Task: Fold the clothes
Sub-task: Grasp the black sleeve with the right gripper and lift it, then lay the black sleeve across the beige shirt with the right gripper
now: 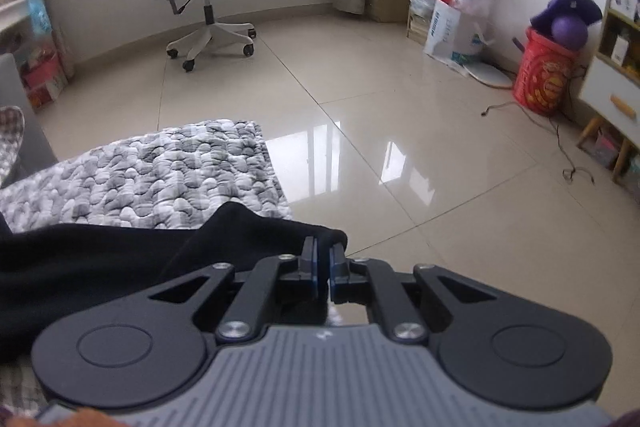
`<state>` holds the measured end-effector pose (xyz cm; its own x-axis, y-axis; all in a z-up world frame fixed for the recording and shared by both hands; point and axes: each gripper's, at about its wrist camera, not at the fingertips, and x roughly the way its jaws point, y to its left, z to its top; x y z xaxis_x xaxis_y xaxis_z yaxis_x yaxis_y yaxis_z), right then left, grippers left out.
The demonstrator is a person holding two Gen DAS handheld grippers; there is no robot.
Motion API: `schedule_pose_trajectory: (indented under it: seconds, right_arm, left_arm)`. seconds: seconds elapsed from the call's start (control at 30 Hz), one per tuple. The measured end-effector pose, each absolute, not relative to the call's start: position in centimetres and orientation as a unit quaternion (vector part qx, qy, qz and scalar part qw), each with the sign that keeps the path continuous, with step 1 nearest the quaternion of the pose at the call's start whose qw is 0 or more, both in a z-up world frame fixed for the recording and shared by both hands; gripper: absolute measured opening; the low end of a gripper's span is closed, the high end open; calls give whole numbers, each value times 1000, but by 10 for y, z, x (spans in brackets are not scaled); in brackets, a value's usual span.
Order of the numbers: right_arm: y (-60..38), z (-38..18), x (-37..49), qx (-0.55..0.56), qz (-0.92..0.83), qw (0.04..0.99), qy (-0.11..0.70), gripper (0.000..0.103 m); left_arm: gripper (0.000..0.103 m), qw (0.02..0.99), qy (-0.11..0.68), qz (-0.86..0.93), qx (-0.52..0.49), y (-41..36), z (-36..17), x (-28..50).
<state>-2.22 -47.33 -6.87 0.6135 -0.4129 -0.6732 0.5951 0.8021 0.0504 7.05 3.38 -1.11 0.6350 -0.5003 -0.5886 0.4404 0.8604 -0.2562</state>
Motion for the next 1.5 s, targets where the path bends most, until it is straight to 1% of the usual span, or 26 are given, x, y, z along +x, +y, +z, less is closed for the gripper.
schedule_pose_trajectory:
  seconds: [0.03, 0.07, 0.13, 0.17, 0.2, 0.23, 0.27, 0.3, 0.57, 0.67, 0.73, 0.8, 1.03, 1.17, 1.5]
  right_arm:
    - [-472, -68, -24, 144, -286, 889, 328, 9]
    - [-471, -66, -25, 151, -287, 890, 321, 13]
    - [-468, -60, -27, 162, -293, 889, 313, 14]
    - [-466, -58, -28, 164, -297, 888, 311, 17]
    - [-462, -55, -29, 163, -304, 887, 307, 29]
    - [-457, -52, -29, 161, -312, 886, 302, 39]
    - [-450, -51, -32, 158, -318, 887, 296, 54]
    - [-442, -50, -35, 154, -324, 888, 288, 56]
    - [-365, -53, -47, 166, -337, 892, 251, 58]
    - [-335, -49, -39, 152, -314, 902, 254, 59]
    - [-315, -43, -34, 142, -296, 910, 252, 62]
    - [-295, -37, -29, 132, -273, 920, 248, 68]
    - [-230, -33, -12, 85, -183, 948, 244, 70]
    - [-211, -41, -5, 74, -158, 952, 251, 73]
    - [-207, -51, -4, 102, -158, 945, 268, 73]
  left_arm:
    - [90, 904, 338, -258, -47, 37, -14, 70]
    - [90, 904, 338, -256, -49, 40, -16, 69]
    - [90, 905, 335, -256, -54, 44, -21, 67]
    - [90, 905, 334, -257, -55, 45, -24, 67]
    - [90, 904, 336, -259, -55, 45, -25, 66]
    - [90, 903, 338, -260, -54, 45, -26, 66]
    - [90, 902, 340, -261, -54, 45, -27, 66]
    - [90, 901, 341, -263, -54, 46, -28, 65]
    - [90, 905, 338, -250, -61, 65, -25, 65]
    - [90, 908, 337, -240, -62, 73, -24, 65]
    - [90, 907, 340, -239, -69, 77, -26, 67]
    - [90, 905, 342, -240, -74, 81, -28, 70]
    - [90, 905, 349, -230, -85, 93, -33, 76]
    - [90, 903, 346, -234, -96, 97, -32, 76]
    - [90, 899, 346, -245, -112, 102, -30, 77]
